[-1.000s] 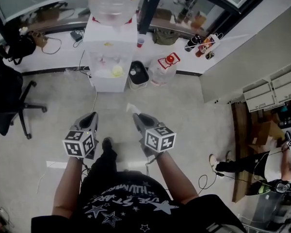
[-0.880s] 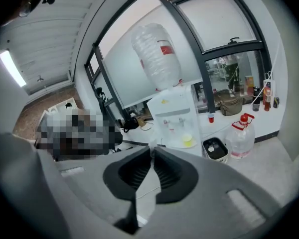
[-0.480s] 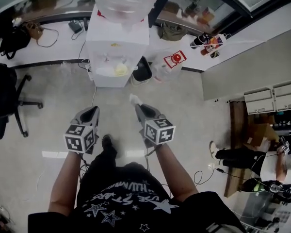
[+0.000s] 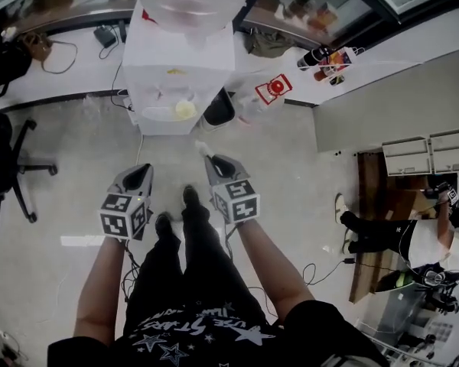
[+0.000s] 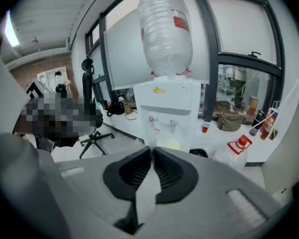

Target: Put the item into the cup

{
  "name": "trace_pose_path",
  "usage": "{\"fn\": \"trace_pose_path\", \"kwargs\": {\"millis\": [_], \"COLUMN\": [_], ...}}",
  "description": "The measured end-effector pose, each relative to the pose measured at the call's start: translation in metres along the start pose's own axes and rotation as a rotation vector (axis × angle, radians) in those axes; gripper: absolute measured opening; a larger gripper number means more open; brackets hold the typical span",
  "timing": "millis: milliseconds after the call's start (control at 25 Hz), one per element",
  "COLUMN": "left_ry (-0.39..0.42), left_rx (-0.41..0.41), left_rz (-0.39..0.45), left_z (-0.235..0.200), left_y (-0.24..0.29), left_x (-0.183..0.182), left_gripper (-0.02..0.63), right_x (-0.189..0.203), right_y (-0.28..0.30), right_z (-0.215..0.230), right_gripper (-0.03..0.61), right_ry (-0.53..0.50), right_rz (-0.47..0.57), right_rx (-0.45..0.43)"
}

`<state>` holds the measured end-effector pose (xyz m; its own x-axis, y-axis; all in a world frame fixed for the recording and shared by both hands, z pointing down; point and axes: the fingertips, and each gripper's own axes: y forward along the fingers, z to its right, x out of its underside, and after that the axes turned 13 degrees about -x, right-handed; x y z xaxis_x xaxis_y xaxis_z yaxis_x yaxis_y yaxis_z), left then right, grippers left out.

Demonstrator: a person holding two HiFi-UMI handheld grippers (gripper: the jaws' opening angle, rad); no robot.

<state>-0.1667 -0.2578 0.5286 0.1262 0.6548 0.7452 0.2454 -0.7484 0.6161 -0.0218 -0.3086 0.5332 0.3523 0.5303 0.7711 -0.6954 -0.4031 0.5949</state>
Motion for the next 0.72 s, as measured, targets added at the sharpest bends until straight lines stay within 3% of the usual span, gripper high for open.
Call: {"fn": "trace_pose_path", "kwargs": {"millis": [160, 400, 720], "left_ry": [0.022, 0.004, -0.007], "left_rx": [-0.04, -0.075, -0.092], "left_rz": [0.014, -0.007, -0.025], "left_z": [-0.011, -0.021, -0.038], "left_y": [0.029, 0.068, 0.121], "left_x": [-0.002, 0.011, 0.021], "left_gripper": [0.005, 0.005, 0.005], "right_x": [-0.005, 0.012, 0.02], "right_y": [0.027, 0.071, 0.135], "right_z": [0.025, 0.059, 0.098], "right_gripper": [0.02, 0.02, 0.02], "right_ry": [-0.105, -0.059, -0.113], "right_rz": [-0.037, -0.045, -0.067], "right_rx": [0.031, 0.012, -0.001]}}
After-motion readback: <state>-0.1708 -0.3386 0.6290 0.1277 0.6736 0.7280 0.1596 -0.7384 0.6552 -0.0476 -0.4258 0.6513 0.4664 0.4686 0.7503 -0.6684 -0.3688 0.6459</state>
